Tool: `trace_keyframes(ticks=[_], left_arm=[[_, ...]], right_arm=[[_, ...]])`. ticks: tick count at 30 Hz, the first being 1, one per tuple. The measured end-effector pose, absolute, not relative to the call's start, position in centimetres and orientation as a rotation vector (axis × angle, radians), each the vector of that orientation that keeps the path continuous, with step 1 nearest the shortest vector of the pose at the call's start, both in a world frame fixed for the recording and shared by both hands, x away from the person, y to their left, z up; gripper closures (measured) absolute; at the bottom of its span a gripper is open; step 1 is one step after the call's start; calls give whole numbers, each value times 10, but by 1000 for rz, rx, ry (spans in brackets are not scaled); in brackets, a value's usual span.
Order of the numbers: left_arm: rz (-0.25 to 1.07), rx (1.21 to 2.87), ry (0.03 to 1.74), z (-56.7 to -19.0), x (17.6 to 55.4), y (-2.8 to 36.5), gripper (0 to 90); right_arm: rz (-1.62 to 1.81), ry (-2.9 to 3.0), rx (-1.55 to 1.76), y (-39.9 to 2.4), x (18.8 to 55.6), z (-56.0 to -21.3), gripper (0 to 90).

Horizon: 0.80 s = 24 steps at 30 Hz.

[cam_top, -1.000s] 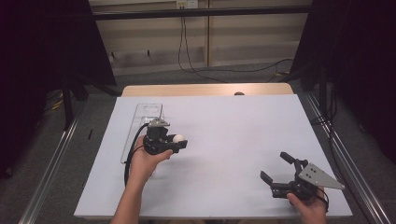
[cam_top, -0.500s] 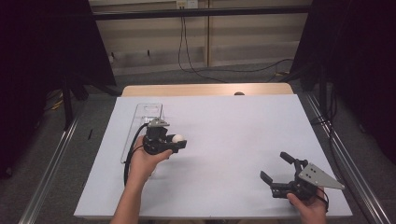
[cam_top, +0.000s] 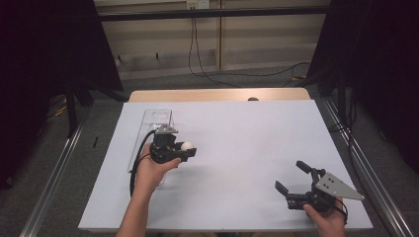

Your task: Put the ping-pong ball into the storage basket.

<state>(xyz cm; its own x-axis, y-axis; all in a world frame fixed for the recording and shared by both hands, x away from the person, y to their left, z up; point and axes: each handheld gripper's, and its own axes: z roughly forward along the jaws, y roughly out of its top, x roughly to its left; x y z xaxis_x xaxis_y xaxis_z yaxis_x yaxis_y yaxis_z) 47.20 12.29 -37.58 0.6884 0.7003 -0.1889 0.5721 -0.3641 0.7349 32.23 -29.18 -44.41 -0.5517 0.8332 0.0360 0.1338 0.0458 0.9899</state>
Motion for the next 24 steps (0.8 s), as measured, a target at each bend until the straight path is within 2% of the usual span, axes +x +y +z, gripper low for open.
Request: trace_keyframes(ticks=[24], left_arm=[[208,2043,1001,-374,472,128,512]], right_arm=[[1554,1751,975,-292,322,-444,12]])
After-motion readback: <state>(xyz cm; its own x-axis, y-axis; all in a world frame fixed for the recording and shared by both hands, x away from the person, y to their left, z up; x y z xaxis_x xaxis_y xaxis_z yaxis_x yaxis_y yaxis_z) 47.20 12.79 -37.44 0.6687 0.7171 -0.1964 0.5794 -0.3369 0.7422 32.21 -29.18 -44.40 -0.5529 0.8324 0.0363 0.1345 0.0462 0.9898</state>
